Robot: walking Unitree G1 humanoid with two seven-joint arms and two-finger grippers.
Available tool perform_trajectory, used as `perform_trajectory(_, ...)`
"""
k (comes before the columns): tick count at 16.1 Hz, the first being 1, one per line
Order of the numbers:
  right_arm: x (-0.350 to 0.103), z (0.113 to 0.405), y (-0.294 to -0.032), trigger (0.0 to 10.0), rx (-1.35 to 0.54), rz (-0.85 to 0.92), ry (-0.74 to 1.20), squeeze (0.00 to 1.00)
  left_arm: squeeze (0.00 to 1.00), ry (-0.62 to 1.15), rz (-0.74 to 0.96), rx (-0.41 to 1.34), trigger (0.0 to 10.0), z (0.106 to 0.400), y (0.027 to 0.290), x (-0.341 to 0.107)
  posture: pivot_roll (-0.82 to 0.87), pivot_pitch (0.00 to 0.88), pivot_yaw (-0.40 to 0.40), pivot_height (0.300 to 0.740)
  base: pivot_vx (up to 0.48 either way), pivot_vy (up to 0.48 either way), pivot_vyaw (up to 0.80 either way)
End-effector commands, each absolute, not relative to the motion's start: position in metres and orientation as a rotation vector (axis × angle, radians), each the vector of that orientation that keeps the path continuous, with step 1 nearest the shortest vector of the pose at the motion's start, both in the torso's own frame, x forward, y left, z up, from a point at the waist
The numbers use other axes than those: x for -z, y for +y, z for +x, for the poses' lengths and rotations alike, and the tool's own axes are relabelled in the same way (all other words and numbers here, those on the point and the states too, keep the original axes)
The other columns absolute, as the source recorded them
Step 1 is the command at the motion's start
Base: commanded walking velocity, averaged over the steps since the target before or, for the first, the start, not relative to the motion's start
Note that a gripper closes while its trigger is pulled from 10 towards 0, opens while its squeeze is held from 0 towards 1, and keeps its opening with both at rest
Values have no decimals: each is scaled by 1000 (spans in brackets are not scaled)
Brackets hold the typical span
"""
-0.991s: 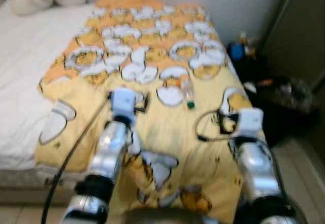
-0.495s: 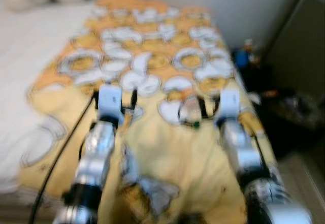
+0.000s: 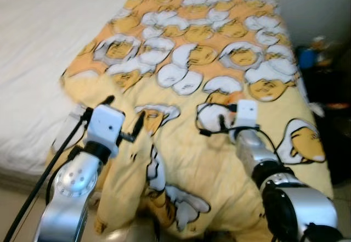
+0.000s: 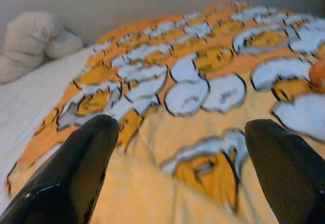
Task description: Clean up the room
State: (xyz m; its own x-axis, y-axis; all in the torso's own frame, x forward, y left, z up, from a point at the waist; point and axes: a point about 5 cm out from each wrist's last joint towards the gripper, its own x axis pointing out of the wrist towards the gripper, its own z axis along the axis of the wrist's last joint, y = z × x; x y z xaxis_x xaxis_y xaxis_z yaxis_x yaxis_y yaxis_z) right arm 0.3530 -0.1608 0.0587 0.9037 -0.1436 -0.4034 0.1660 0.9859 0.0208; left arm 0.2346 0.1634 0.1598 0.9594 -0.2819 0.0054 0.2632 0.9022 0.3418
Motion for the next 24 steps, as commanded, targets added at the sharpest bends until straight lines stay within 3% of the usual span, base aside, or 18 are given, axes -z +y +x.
perform_trajectory(1, -44, 343, -167, 10000, 222, 68, 480, 0, 0, -47, 351, 309, 10000, 229, 161, -164, 421, 282, 4, 740, 0, 0, 0)
perform_trajectory(5, -41, 342, -162, 10000, 239, 108, 497, 0, 0, 22, 370, 275, 10000, 215, 172, -164, 417, 300, 8, 740, 0, 0, 0)
perform_trajectory(6, -42, 342, -161, 8902, 238, 129, 501, 0, 0, 42, 371, 274, 10000, 214, 172, -163, 412, 297, 7, 740, 0, 0, 0)
perform_trajectory(7, -46, 345, -160, 0, 221, 153, 489, 0, 0, 52, 373, 276, 10000, 214, 172, -161, 395, 289, 0, 740, 0, 0, 0)
perform_trajectory(14, -68, 361, -138, 0, 97, 186, 402, 0, 0, 41, 359, 291, 10000, 232, 161, -153, 318, 200, -33, 740, 0, 0, 0)
perform_trajectory(17, -56, 353, -126, 0, 29, 187, 436, 0, 0, 22, 362, 315, 10000, 250, 149, -143, 279, 51, -60, 740, 0, 0, 0)
perform_trajectory(18, -52, 350, -126, 0, 19, 173, 445, 0, 0, 15, 359, 316, 10000, 256, 147, -141, 264, 8, -61, 740, 0, 0, 0)
perform_trajectory(21, -48, 346, -137, 0, -20, 136, 427, 0, 0, 20, 296, 320, 10000, 282, 135, -128, 203, 0, -31, 740, 0, 0, 0)
perform_trajectory(23, -65, 357, -146, 0, -26, 90, 351, 0, 0, 92, 187, 286, 10000, 296, 132, -110, 152, 0, -22, 740, 0, 0, 0)
perform_trajectory(24, -85, 366, -163, 0, 22, 20, 248, 0, 0, 105, 193, 282, 10000, 307, 129, -105, 130, 0, -28, 740, 0, 0, 0)
